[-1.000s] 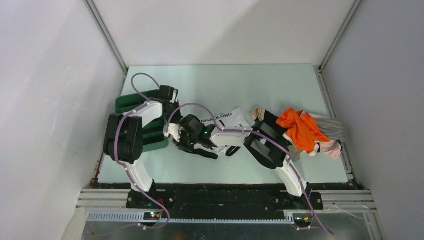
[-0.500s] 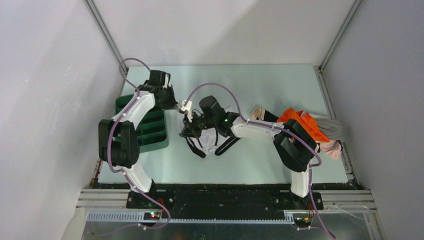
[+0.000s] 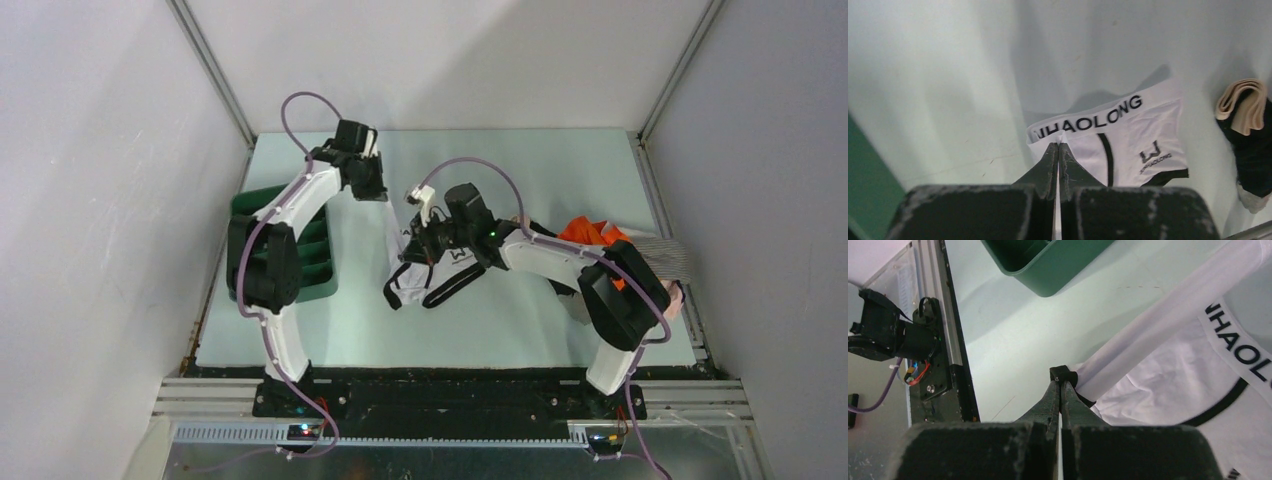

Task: Roll the underwear
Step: Fold the underwear at the center of the board.

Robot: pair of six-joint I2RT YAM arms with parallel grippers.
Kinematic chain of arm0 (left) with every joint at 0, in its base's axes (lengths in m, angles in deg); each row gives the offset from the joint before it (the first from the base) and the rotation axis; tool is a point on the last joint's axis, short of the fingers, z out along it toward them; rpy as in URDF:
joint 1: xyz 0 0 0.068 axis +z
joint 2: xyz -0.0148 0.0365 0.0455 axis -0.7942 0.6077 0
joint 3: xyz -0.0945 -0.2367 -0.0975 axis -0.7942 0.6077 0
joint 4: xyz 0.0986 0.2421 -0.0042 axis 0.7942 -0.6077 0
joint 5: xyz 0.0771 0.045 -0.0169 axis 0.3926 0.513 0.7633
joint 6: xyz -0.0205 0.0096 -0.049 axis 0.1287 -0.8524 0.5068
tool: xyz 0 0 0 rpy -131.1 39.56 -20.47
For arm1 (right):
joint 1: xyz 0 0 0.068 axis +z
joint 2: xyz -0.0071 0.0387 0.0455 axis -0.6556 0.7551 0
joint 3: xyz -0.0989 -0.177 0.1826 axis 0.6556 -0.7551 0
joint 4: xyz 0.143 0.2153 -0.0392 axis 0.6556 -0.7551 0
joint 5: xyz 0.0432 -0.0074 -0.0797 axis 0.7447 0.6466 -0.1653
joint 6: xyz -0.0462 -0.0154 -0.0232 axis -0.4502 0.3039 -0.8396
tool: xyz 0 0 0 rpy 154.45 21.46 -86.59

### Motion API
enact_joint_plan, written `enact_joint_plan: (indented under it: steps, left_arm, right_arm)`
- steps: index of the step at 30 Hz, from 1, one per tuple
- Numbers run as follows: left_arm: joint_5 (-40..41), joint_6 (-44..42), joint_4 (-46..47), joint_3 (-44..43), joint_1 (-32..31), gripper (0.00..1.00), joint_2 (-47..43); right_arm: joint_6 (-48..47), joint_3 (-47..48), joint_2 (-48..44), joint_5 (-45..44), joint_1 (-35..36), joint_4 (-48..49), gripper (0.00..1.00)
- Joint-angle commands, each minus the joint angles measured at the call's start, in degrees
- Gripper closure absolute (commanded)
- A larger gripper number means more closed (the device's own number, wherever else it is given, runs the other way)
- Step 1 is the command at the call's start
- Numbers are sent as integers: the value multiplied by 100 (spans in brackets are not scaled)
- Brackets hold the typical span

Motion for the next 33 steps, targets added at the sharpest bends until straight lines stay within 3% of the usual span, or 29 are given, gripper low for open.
enact_joint_plan:
  steps: [1,18,33]
  left_arm:
    - [-16,-200,219,-682,-204,100,200]
    - [155,43,386,-1550,-1129,100,955]
    - [462,64,591,-2271,-1516,100,1741]
  right_arm:
    - [317,-148,-512,304,-329,-107,100]
    - [750,-1220,-1418,405,-1353,-899,100]
    - [1460,-1730,-1301,286,-2098,-969,100]
